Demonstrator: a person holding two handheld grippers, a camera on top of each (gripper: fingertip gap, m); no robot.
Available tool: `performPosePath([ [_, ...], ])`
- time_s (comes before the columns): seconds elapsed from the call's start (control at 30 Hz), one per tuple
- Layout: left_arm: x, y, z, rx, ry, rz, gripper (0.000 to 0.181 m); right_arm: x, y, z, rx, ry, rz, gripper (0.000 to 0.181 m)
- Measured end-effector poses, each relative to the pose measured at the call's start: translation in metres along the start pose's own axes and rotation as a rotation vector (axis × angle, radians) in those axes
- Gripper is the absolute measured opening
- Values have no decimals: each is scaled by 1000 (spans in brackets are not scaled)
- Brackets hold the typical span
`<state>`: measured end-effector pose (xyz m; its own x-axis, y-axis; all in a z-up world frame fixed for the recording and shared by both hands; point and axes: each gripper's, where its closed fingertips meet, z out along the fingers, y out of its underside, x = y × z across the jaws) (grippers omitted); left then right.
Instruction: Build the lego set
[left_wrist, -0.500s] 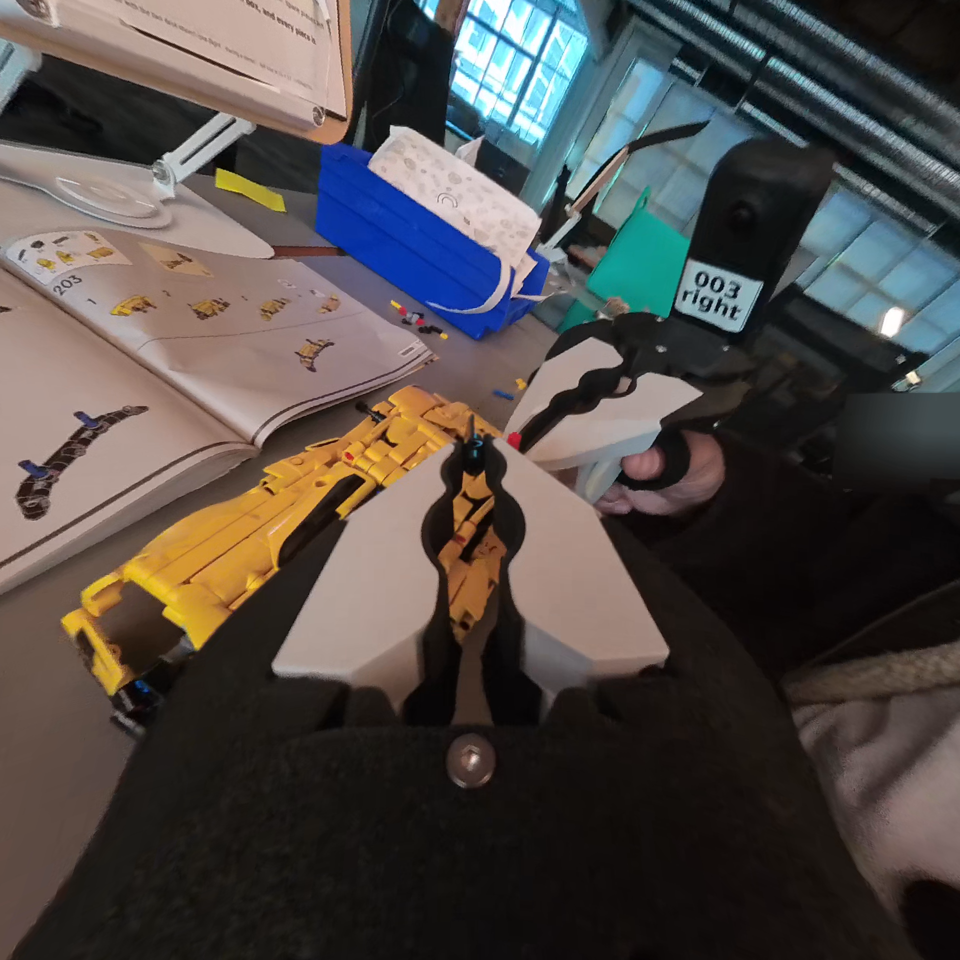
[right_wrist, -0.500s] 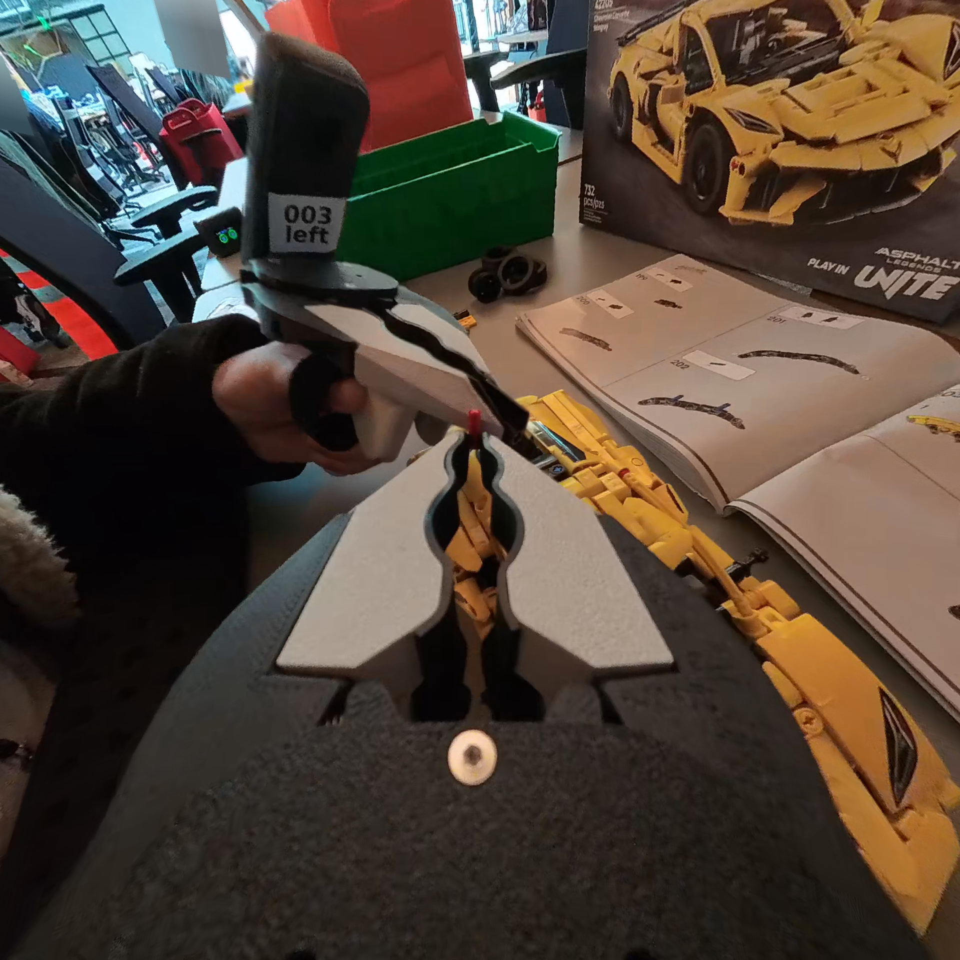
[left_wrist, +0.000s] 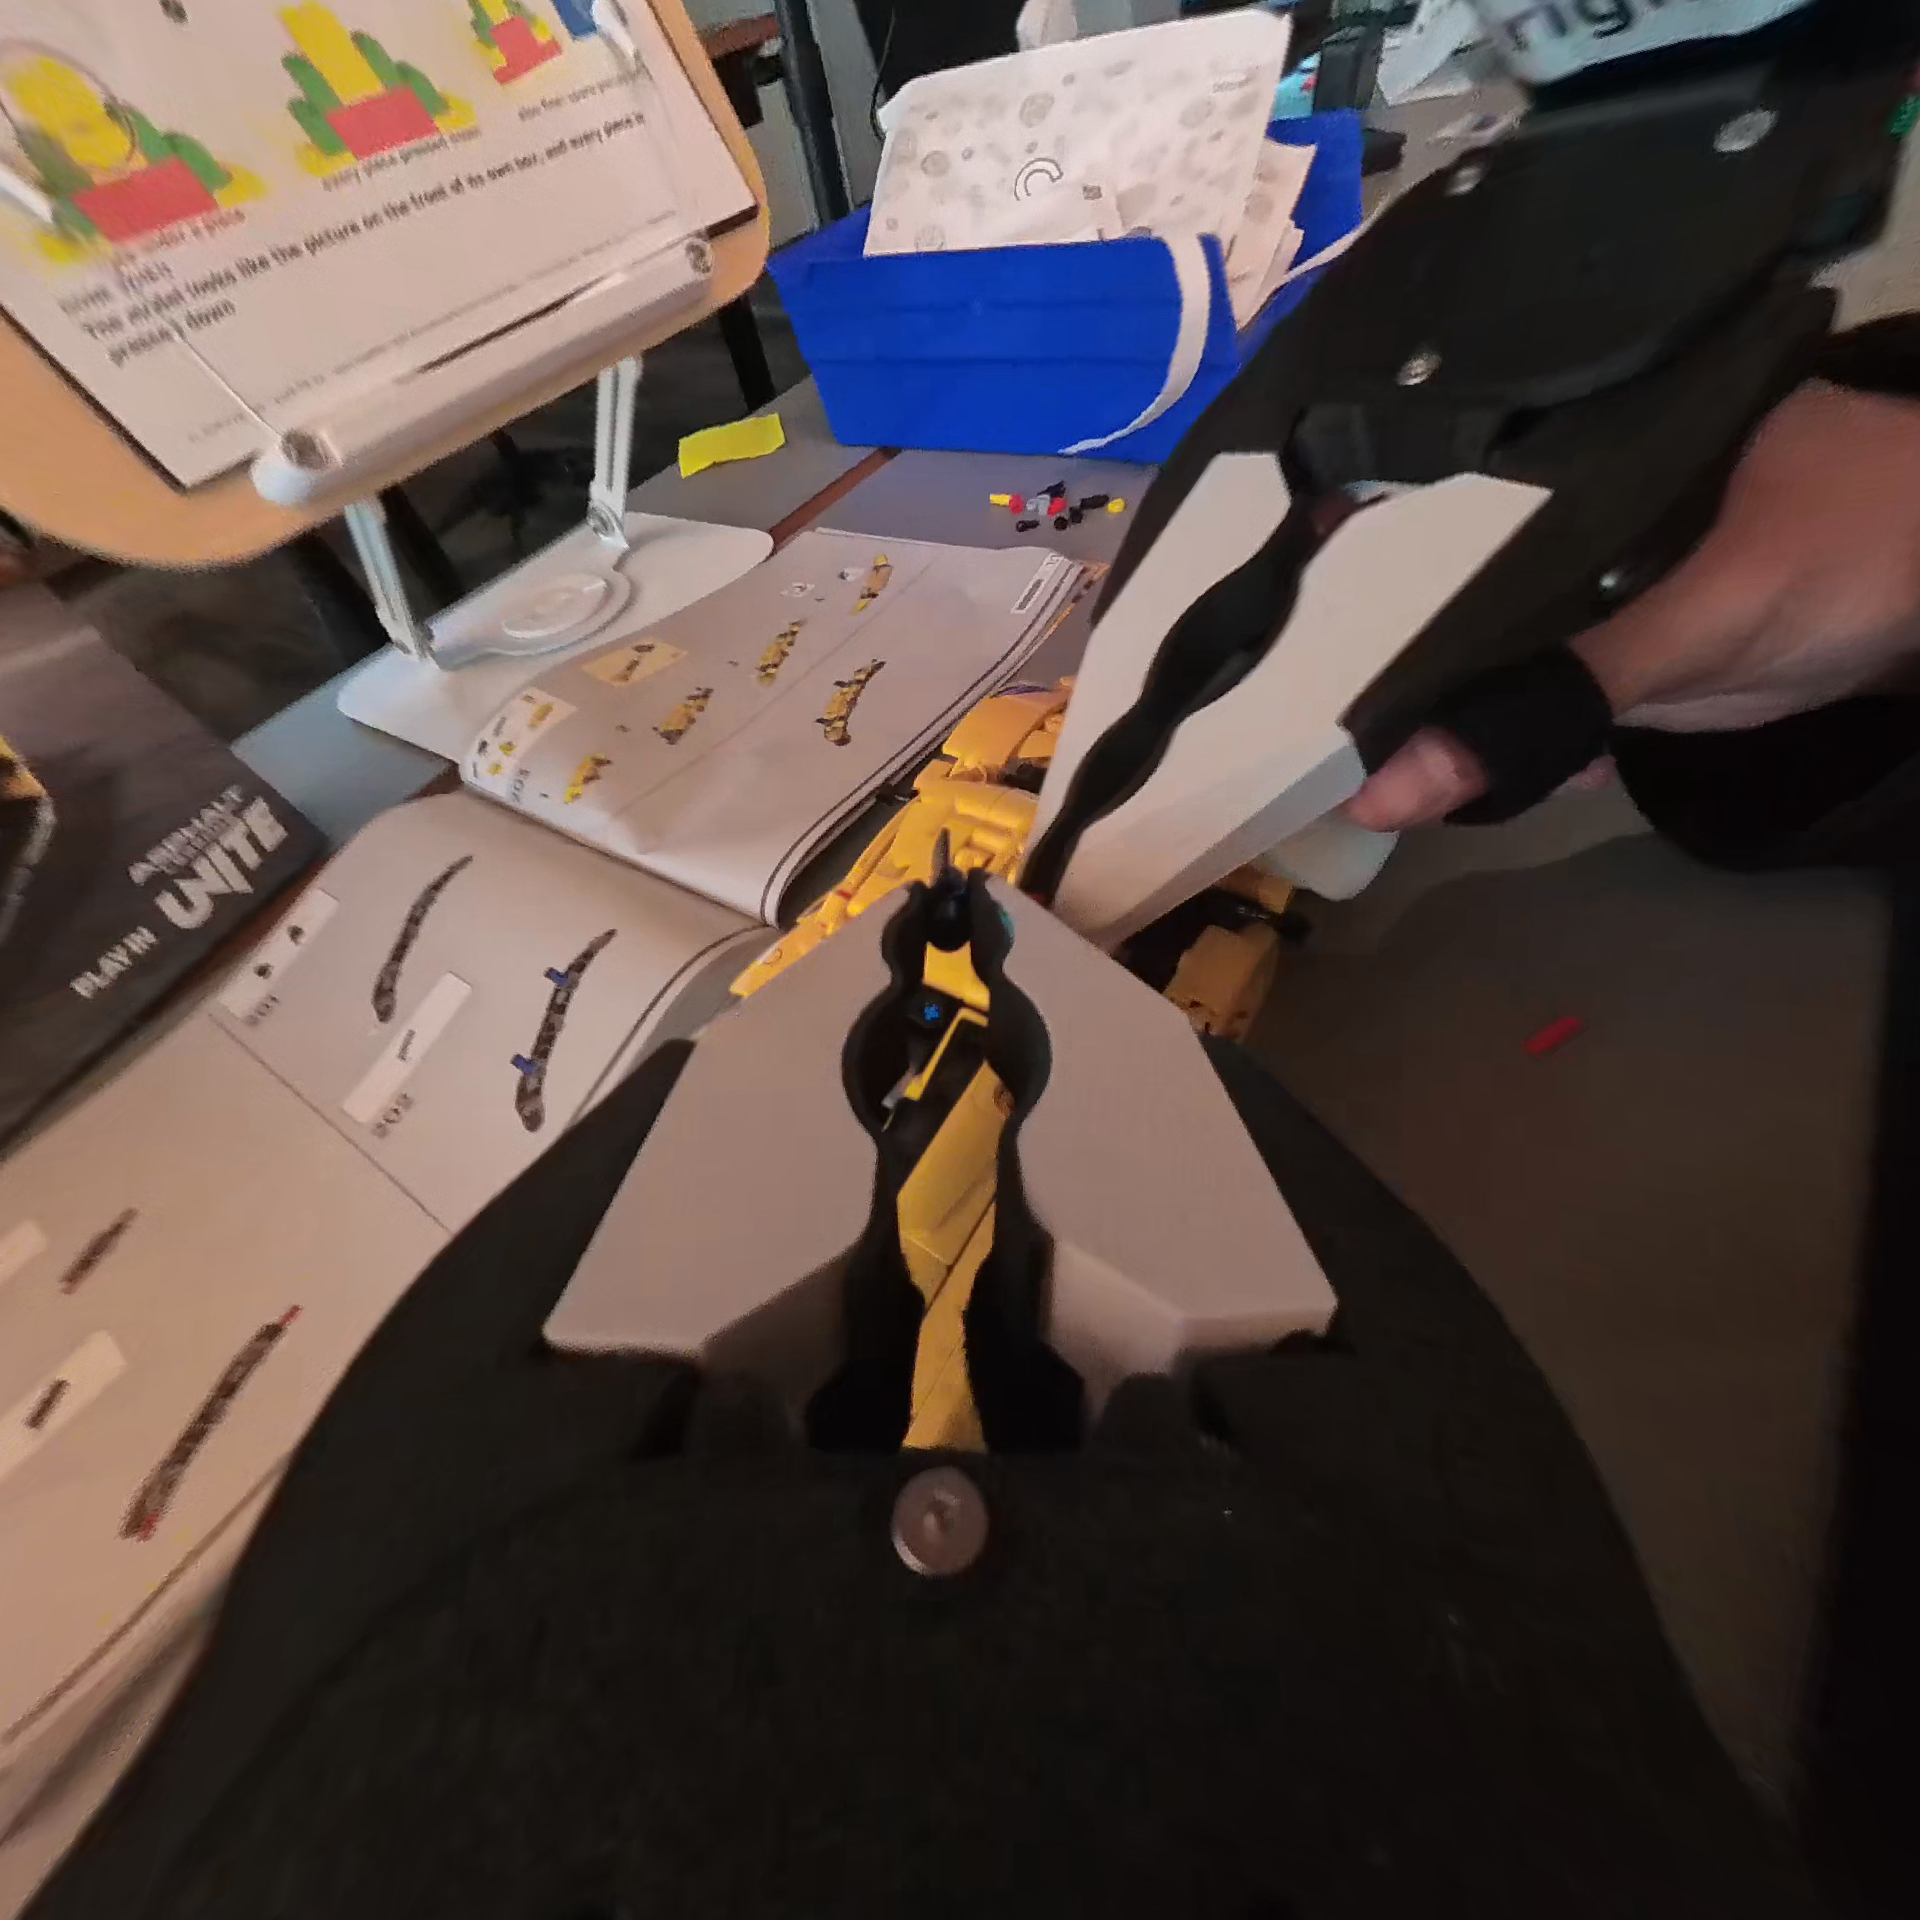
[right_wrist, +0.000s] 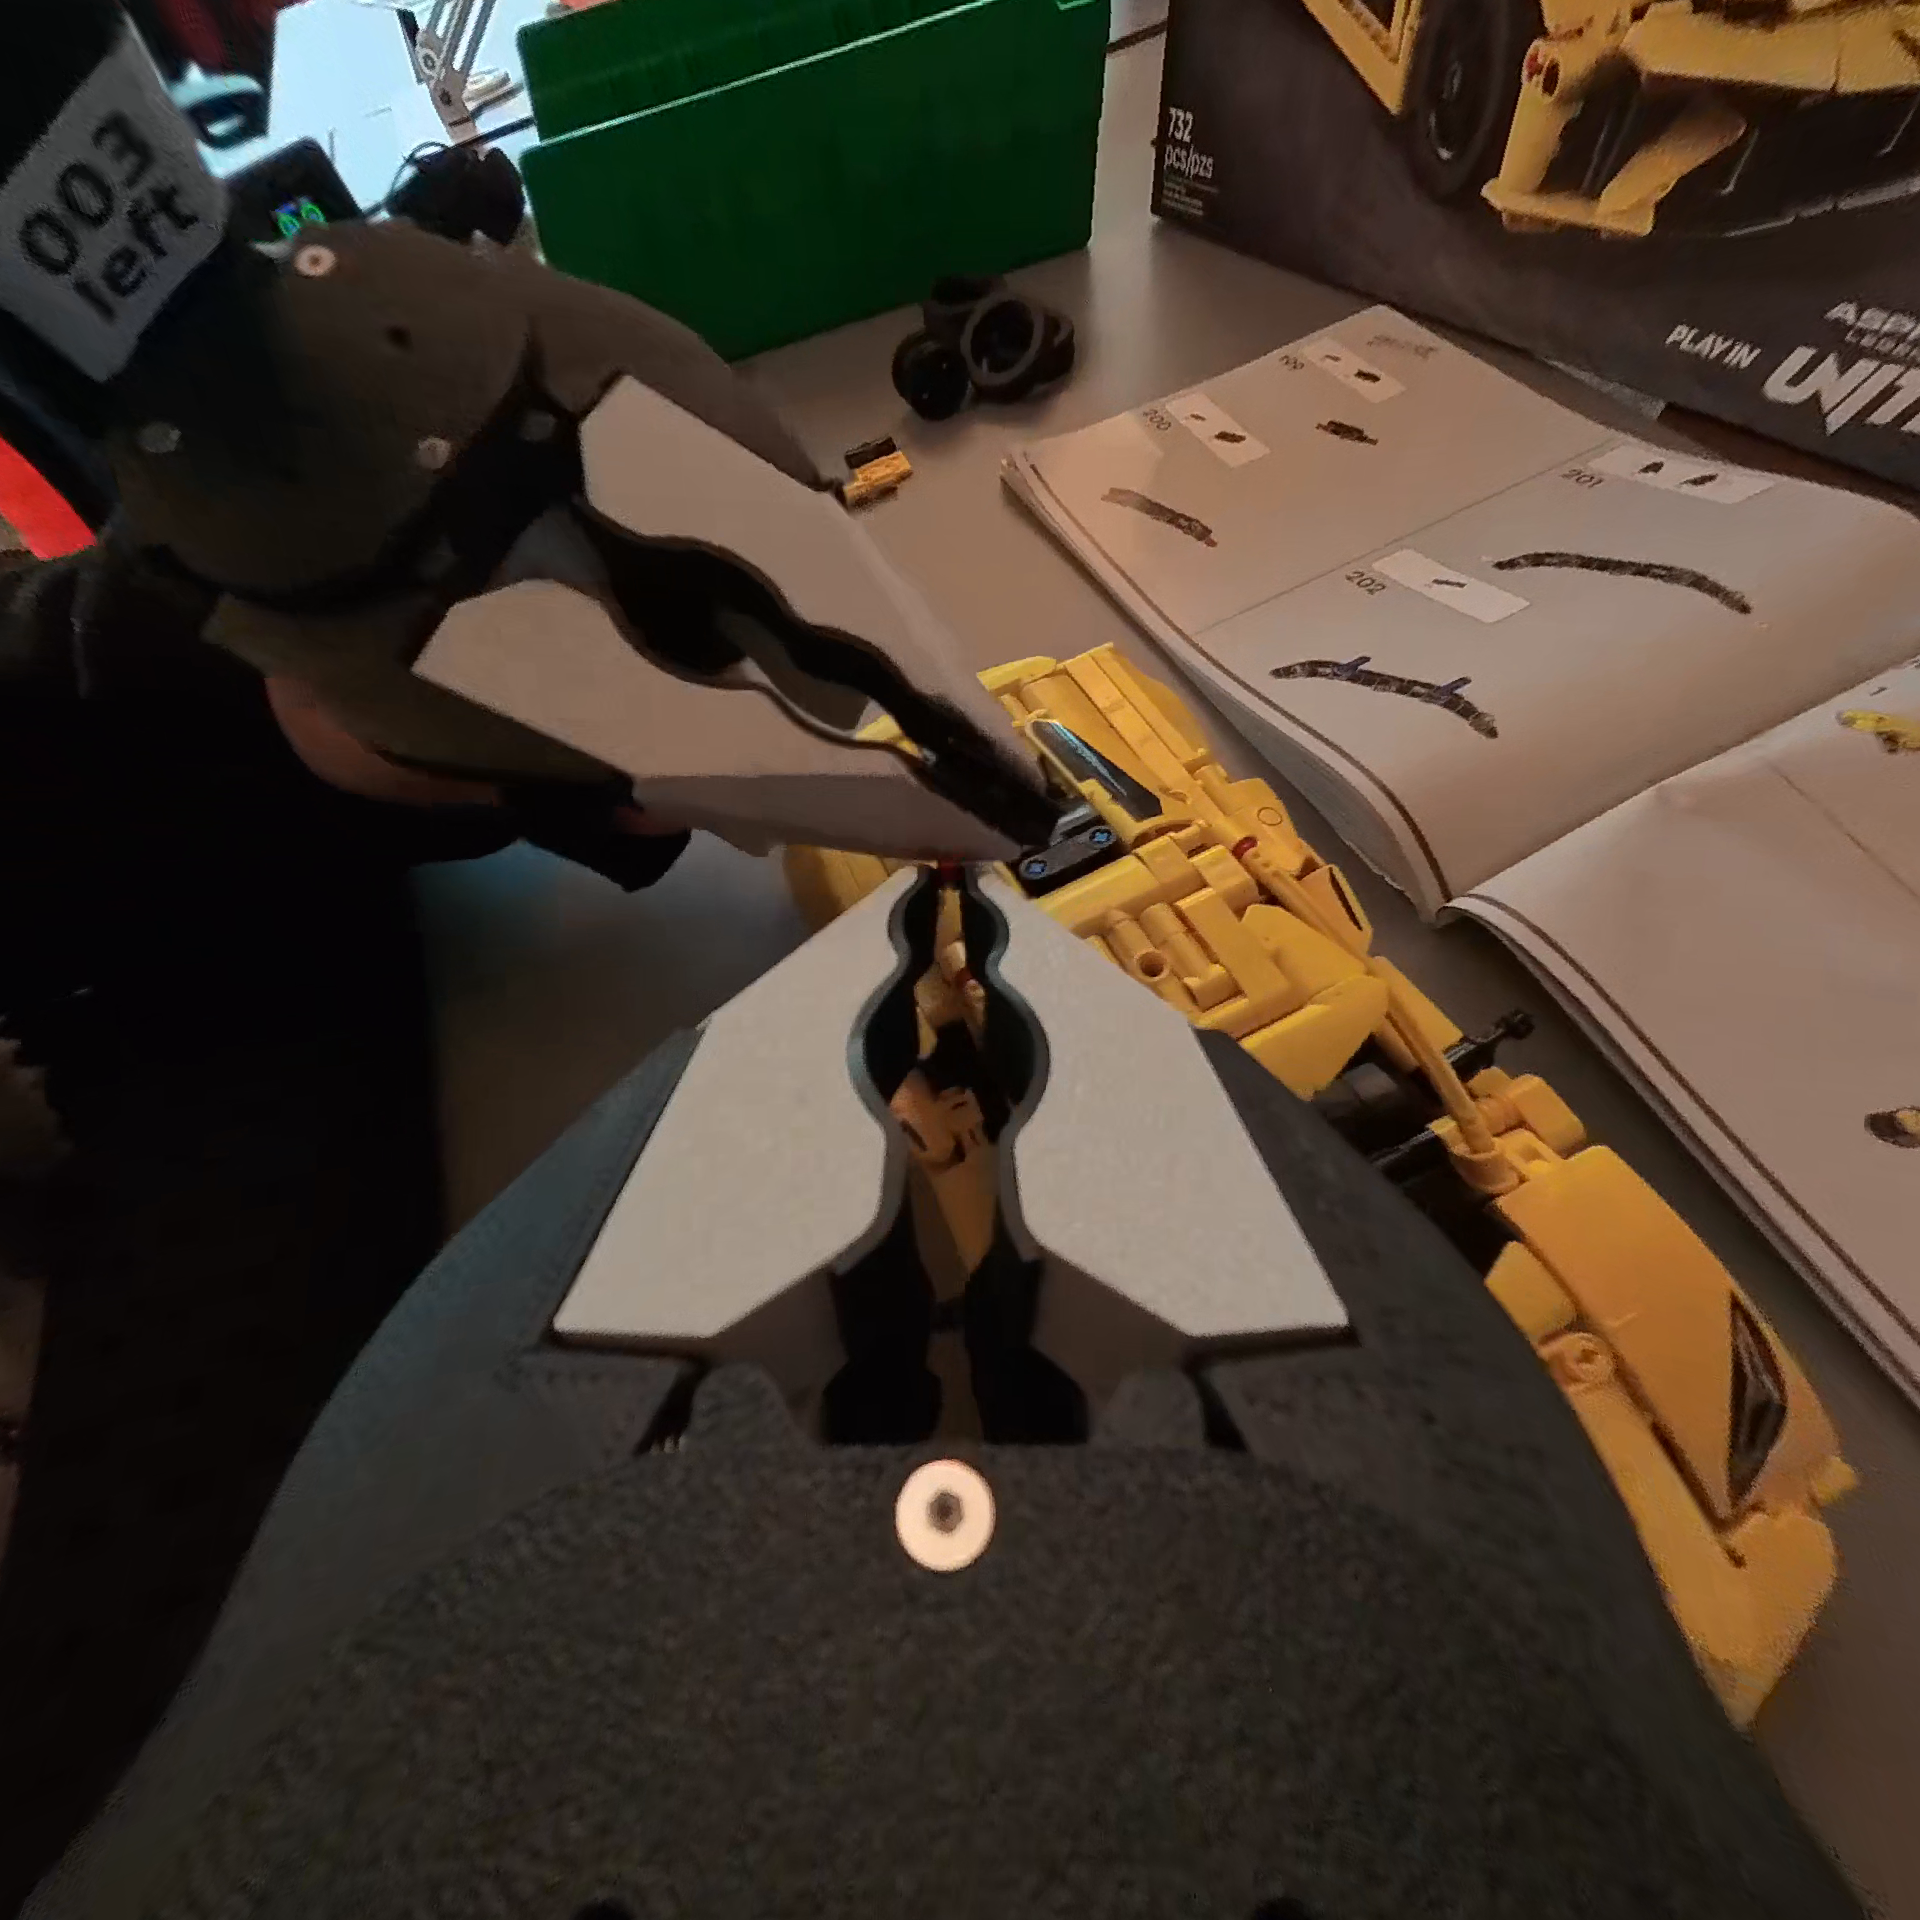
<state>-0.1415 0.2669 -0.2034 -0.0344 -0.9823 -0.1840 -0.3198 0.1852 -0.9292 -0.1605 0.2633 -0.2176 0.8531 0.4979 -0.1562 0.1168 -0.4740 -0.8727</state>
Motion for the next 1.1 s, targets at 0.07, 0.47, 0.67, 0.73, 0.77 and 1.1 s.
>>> performPosePath([
  [0.07,1,1,1,-14,-5,36,7,0,1,1,-1,-4,3,4],
  [0.47,-16,-50,-40,418,392,-671,7,-8,-59,-37,382,-171,57,3],
  [0.67,-7,-72,-57,577,509,-693,7,-27,-82,-42,515,-430,286,3],
  [0.73,-5,-76,-60,596,471,-613,7,-33,-87,-44,546,-500,349,2],
  [0.77,-4,-77,-61,598,459,-583,7,-35,-88,-45,551,-523,375,3],
  [1.1,-1,-76,-59,589,383,-468,7,-31,-86,-45,537,-520,415,3],
])
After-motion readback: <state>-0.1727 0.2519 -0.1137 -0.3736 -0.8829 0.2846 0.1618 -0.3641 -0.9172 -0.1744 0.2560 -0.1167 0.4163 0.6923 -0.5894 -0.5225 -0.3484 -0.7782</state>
